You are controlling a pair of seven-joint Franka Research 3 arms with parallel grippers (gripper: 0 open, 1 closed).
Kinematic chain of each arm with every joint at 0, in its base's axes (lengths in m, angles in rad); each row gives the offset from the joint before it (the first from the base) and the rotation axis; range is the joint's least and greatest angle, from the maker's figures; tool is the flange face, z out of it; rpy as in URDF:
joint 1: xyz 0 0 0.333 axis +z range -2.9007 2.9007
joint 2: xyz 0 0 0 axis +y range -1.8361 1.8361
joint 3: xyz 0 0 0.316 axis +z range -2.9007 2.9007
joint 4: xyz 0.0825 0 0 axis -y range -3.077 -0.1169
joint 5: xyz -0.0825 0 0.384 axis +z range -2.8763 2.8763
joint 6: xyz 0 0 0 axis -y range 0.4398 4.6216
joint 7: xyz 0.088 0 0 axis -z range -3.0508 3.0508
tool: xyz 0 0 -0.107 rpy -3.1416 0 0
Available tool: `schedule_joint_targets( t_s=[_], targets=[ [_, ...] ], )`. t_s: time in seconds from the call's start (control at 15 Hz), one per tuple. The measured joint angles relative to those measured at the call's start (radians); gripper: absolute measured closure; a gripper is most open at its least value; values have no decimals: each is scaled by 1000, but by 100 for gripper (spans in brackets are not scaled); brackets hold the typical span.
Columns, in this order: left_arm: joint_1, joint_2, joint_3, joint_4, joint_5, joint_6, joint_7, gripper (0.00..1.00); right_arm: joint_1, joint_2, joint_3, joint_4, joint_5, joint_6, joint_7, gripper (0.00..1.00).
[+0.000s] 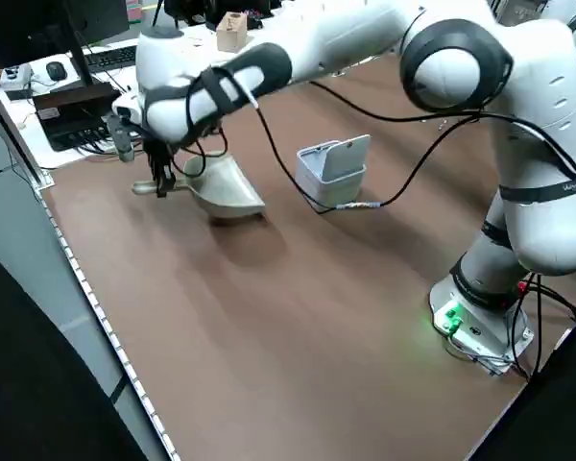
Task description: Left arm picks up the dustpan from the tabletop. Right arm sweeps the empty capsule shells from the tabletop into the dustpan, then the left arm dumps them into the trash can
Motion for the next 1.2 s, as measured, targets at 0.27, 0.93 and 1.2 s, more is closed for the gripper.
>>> schedule_joint_targets(
  t_s=[0.27, 0.93, 1.2],
  targets=[
    [-1, -95, -59, 3, 0, -131, 1, 67, -8, 0, -8, 51, 0, -37, 25, 73],
    [-6, -295, -285, 2, 0, -392, -160, 67, -25, 2, -12, 318, 0, -335, 94, 73],
    [-16, -336, -462, -25, 4, -442, -390, 67, -15, 56, -4, 407, 40, -352, 147, 73]
  ],
)
